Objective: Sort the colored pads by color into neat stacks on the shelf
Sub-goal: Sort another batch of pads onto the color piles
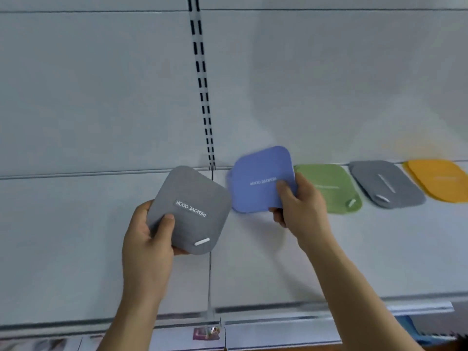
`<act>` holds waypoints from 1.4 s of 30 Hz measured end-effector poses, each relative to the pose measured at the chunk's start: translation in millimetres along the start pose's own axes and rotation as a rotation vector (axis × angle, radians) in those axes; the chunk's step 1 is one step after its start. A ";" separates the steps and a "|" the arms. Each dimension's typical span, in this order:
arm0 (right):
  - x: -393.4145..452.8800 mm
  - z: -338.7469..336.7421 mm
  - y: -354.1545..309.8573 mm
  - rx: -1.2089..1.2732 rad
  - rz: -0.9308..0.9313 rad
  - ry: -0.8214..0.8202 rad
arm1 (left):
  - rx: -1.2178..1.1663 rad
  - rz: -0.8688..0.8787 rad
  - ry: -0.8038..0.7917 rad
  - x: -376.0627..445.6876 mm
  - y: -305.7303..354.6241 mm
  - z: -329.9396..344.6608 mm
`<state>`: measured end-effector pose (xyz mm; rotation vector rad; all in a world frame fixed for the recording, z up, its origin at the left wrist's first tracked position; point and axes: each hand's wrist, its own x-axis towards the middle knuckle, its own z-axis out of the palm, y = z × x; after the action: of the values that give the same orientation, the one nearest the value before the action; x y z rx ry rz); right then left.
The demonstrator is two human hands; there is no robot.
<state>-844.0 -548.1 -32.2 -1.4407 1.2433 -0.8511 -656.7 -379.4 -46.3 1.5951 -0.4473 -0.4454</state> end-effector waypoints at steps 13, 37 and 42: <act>3.4 25.0 15.7 -0.856 -0.135 0.129 | -0.017 -0.011 -0.067 3.5 8.8 16.2; -91.9 -189.4 122.5 -0.839 -0.454 0.344 | -0.056 -0.022 -0.500 -98.3 18.2 248.4; -54.7 -270.1 143.3 -0.848 -0.470 0.338 | -0.097 -0.085 -0.428 -119.1 28.7 330.8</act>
<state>-1147.2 -554.0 -99.6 -2.4072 1.6566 -0.9468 -934.6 -596.4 -37.8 1.4268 -0.6710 -0.8685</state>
